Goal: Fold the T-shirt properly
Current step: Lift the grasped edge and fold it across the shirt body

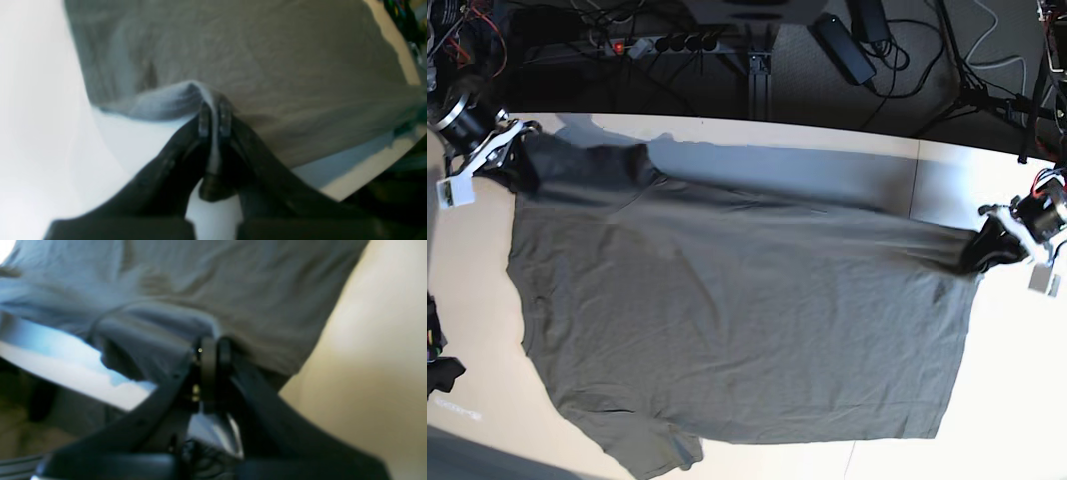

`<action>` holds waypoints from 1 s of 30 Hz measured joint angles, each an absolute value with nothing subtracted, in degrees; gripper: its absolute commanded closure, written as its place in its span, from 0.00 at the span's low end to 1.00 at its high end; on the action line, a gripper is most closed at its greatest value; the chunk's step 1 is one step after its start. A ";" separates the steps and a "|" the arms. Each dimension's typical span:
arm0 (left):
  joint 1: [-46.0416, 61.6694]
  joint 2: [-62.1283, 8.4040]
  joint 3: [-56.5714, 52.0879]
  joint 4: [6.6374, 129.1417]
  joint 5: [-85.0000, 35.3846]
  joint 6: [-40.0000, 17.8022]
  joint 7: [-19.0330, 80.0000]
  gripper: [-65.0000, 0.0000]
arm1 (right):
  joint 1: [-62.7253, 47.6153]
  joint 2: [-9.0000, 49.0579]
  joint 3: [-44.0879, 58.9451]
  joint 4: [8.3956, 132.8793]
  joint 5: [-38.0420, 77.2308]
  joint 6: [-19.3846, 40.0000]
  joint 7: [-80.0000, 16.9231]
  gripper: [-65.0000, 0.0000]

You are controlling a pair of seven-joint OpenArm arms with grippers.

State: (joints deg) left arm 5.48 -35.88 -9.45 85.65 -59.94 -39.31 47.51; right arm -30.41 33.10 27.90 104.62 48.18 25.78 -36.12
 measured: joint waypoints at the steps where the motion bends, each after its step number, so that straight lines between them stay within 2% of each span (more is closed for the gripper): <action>1: 3.95 -36.03 -8.08 85.32 -58.96 -39.33 47.11 1.00 | -29.23 33.80 27.88 104.62 47.51 25.80 -36.23 1.00; 9: -7.44 -36.05 1.48 75.48 -55.20 -39.44 44.93 1.00 | -18.31 40.82 26.94 100.66 46.63 26.13 -36.07 1.00; 15: -14.02 -35.90 2.94 67.85 -54.39 -39.44 43.68 1.00 | -8.62 45.23 17.96 93.41 45.01 26.81 -35.90 1.00; 26: -20.91 -35.51 3.01 57.93 -46.89 -39.51 38.00 1.00 | 12.97 44.77 -5.93 80.53 39.72 27.16 -35.35 1.00; 30: -21.98 -35.24 5.08 55.72 -42.54 -39.53 32.47 1.00 | 18.92 43.22 -11.29 76.27 36.49 27.18 -35.27 1.00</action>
